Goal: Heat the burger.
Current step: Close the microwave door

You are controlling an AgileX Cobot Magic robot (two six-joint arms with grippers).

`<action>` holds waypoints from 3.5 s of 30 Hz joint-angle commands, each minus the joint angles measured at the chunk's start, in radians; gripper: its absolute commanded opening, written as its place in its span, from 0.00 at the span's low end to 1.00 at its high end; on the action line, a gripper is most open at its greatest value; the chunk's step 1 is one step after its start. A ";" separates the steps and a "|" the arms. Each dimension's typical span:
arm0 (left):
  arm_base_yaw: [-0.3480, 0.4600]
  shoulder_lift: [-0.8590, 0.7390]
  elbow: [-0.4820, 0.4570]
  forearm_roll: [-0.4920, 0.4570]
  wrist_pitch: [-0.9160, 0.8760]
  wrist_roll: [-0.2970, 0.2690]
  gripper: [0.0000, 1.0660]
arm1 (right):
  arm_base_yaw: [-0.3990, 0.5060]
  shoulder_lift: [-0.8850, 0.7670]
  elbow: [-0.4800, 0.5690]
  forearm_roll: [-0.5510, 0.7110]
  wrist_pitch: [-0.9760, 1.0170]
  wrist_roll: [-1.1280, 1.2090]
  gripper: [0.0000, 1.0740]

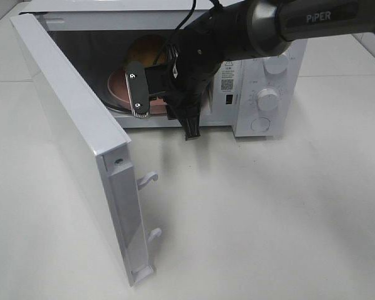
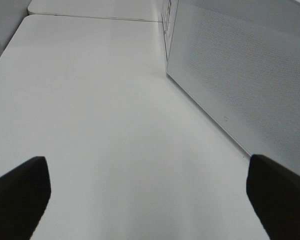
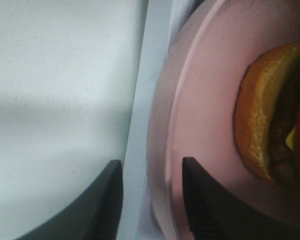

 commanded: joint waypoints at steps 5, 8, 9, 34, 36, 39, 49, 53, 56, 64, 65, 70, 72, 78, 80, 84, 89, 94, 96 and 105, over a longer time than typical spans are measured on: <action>-0.005 -0.016 0.000 -0.005 -0.014 -0.007 0.94 | 0.004 -0.058 0.054 -0.003 -0.028 0.033 0.46; -0.005 -0.016 0.000 -0.005 -0.014 -0.007 0.94 | 0.004 -0.078 0.071 -0.005 -0.048 0.062 0.53; -0.005 -0.016 0.000 -0.005 -0.014 -0.007 0.94 | 0.004 -0.078 0.071 -0.005 -0.048 0.062 0.53; -0.005 -0.016 0.000 -0.005 -0.014 -0.007 0.94 | 0.004 -0.352 0.450 -0.004 -0.163 0.185 0.75; -0.005 -0.016 0.000 -0.005 -0.014 -0.007 0.94 | 0.004 -0.368 0.467 -0.004 -0.170 0.193 0.75; -0.005 -0.016 0.000 -0.005 -0.014 -0.007 0.94 | 0.004 -0.434 0.528 -0.004 -0.175 0.251 0.75; -0.005 -0.016 0.000 -0.005 -0.014 -0.007 0.94 | 0.004 -0.615 0.686 -0.004 -0.173 0.480 0.73; -0.005 -0.016 0.000 -0.005 -0.014 -0.007 0.94 | 0.004 -0.689 0.744 0.000 -0.173 0.592 0.73; -0.005 -0.016 0.000 -0.005 -0.014 -0.007 0.94 | 0.004 -0.760 0.798 0.001 -0.164 0.740 0.73; -0.005 -0.016 0.000 -0.005 -0.014 -0.007 0.94 | 0.004 -0.869 0.833 0.005 -0.021 1.000 0.71; -0.005 -0.016 0.000 -0.005 -0.014 -0.007 0.94 | 0.004 -0.869 0.833 0.005 -0.021 1.000 0.71; -0.005 -0.016 0.000 -0.005 -0.014 -0.007 0.94 | 0.004 -0.947 0.833 0.004 0.143 1.124 0.71; -0.005 -0.016 0.000 -0.005 -0.014 -0.007 0.94 | 0.004 -0.996 0.834 0.005 0.273 1.161 0.71; -0.005 -0.016 0.000 -0.005 -0.014 -0.007 0.94 | 0.004 -1.060 0.834 0.059 0.402 1.149 0.71; -0.005 -0.016 0.000 -0.005 -0.014 -0.007 0.94 | 0.004 -1.081 0.834 0.070 0.435 1.148 0.71; -0.005 -0.016 0.000 -0.005 -0.014 -0.007 0.94 | 0.004 -1.123 0.836 0.083 0.479 1.138 0.71; -0.005 -0.016 0.000 -0.005 -0.014 -0.007 0.94 | 0.004 -1.198 0.836 0.100 0.557 1.138 0.71; -0.005 -0.016 0.000 -0.005 -0.014 -0.007 0.94 | 0.004 -1.314 0.836 0.116 0.633 1.138 0.71; -0.005 -0.016 0.000 -0.005 -0.014 -0.007 0.94 | 0.004 -1.361 0.836 0.119 0.650 1.139 0.71; -0.005 -0.016 0.000 -0.005 -0.014 -0.007 0.94 | -0.036 -1.516 0.852 0.134 0.732 1.150 0.71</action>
